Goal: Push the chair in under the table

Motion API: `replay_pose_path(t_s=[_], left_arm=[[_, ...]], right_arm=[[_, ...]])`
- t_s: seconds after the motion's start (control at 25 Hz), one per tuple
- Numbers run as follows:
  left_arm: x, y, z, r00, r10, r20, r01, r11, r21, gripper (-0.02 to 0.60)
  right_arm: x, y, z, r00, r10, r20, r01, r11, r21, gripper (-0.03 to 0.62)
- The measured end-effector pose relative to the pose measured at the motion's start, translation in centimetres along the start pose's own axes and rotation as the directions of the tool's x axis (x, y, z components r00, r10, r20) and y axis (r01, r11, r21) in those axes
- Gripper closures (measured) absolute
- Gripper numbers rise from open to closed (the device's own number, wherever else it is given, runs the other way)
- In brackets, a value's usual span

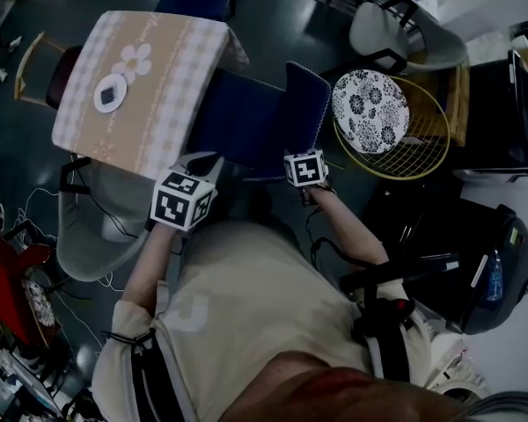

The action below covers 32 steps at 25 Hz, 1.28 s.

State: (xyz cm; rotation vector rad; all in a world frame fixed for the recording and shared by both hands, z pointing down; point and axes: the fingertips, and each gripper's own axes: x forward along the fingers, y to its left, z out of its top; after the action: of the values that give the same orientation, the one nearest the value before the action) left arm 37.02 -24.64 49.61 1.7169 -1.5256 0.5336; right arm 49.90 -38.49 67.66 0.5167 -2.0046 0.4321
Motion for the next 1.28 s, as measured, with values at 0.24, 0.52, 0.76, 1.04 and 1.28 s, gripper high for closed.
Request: replay_pose_path(t_s=[0.24,0.52,0.76,1.04,1.28], left_arm=[[0.0,-0.2,0.6,1.000,-0.008,0.004,0.008,1.000,0.014,0.574],[-0.6,0.8,0.3,1.000,0.007,0.029,-0.006,1.000,-0.004,0.574],[-0.9,0.8,-0.3,1.000,-0.008,0.011,0.008,1.000,-0.004,0.572],[-1.5,0.4,0.1,1.000,0.025,0.013,-0.025,1.000,0.005,0.572],[-0.9,1.4,-0.8,0.999,0.034,-0.010,-0.034,0.999,-0.029,0.572]], right_arm=[[-0.2,0.5,0.2,1.000,-0.005,0.010,0.005,1.000,0.006,0.441],[0.3,2.0,1.6,0.999,0.008,0.041,-0.007,1.000,-0.029,0.439],[-0.3,2.7,0.4,1.000,0.012,0.008,-0.011,1.000,-0.028,0.433],[-1.0,2.6,-0.1,0.998,0.066,0.016,-0.065,0.997,-0.051,0.431],[-1.5,0.5,-2.0,0.997,0.033,-0.072,-0.035,0.999,-0.023,0.428]])
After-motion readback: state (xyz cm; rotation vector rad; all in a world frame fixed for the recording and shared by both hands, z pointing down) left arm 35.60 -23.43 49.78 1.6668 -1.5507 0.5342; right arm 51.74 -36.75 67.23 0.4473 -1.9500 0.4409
